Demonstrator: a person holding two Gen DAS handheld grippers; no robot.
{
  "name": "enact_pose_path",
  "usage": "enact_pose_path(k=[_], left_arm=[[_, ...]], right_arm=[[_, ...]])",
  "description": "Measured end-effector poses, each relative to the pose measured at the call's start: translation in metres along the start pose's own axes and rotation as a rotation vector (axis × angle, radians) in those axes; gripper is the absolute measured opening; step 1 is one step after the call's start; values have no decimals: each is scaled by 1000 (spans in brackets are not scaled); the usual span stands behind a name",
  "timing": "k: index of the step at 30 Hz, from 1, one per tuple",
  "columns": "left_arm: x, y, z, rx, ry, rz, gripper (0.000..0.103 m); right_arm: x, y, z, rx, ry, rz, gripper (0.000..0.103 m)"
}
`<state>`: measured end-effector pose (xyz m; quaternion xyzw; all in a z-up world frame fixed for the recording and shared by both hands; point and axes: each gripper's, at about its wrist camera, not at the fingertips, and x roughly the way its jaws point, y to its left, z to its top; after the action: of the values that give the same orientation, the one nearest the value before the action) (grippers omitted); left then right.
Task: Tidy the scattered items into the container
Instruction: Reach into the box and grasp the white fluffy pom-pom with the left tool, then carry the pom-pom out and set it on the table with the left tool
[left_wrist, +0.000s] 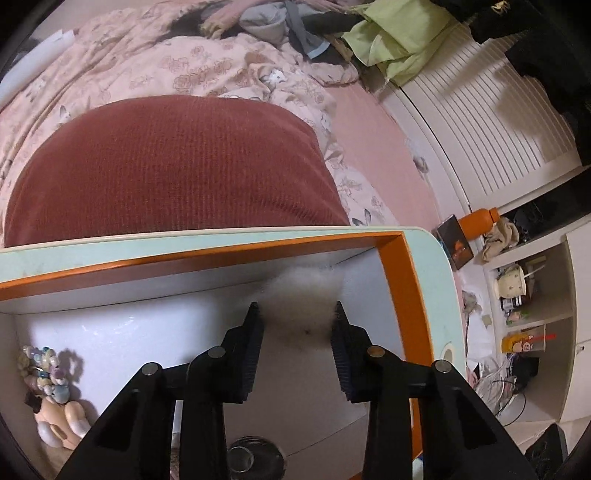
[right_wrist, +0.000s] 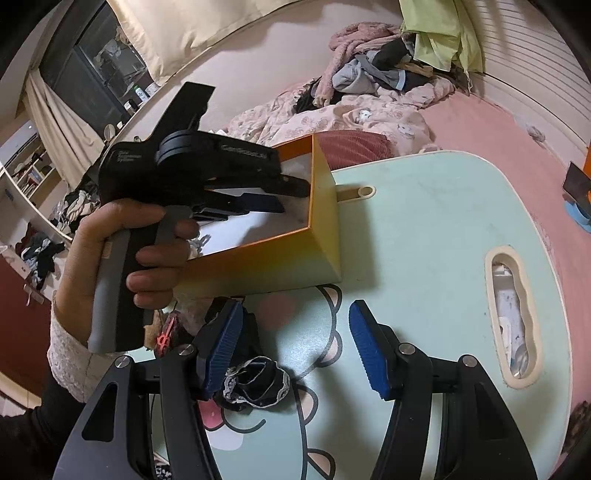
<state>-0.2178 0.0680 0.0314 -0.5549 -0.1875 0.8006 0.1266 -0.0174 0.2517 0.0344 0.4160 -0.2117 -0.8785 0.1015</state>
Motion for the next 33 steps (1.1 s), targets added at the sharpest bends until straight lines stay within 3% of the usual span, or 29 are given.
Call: enact_pose_path(k=[10,21,29,33], left_arm=[[-24,12,0,-32,-44,-67,33],[-44,-1,-5,-15,-77,-120,33],[-125,7,-48,26,-217,-224,33],[-161,35,-91,40,-264,-185,33]], right_arm=[[0,-4,0,15,-1,0,61],[-1,-3,0,19,2,8,61],[0,-1,-1,12,5,3,61],[1,0,-1,14,4,6,61]])
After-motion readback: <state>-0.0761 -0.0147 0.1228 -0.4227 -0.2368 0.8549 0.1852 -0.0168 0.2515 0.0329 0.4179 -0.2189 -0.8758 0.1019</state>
